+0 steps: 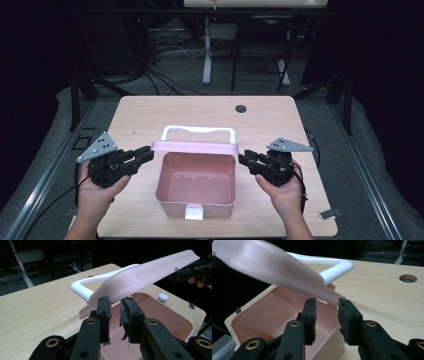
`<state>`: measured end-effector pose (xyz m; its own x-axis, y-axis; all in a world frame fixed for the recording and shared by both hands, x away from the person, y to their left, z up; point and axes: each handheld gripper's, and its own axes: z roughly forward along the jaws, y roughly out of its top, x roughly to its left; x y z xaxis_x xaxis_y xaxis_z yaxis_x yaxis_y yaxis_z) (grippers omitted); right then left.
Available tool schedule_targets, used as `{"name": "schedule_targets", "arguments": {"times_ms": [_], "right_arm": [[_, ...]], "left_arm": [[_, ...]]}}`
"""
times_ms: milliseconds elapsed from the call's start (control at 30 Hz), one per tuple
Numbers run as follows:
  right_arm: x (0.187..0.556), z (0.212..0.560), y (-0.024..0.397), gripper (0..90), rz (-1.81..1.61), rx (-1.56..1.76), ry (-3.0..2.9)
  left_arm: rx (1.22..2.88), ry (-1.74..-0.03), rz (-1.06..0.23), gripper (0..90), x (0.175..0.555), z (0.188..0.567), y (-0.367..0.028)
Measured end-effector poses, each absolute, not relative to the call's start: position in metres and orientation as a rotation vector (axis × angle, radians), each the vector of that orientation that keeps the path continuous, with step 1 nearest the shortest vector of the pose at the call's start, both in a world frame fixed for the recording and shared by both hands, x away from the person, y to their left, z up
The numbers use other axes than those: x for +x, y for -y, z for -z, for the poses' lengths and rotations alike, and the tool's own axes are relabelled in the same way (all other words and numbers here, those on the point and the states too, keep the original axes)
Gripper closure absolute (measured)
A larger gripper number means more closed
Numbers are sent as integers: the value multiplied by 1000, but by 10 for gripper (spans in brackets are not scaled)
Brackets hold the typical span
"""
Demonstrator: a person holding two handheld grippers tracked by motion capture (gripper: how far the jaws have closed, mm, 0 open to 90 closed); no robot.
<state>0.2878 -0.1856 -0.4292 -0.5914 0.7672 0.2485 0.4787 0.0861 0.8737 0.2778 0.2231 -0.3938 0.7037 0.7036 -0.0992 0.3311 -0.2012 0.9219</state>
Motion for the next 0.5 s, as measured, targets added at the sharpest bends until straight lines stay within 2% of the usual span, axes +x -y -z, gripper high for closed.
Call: {"name": "schedule_targets", "arguments": {"times_ms": [500], "right_arm": [[290, 436, 180, 656, -1495, 1252, -2121]], "left_arm": [[1786, -835, -424, 781, 292, 394, -221]]}}
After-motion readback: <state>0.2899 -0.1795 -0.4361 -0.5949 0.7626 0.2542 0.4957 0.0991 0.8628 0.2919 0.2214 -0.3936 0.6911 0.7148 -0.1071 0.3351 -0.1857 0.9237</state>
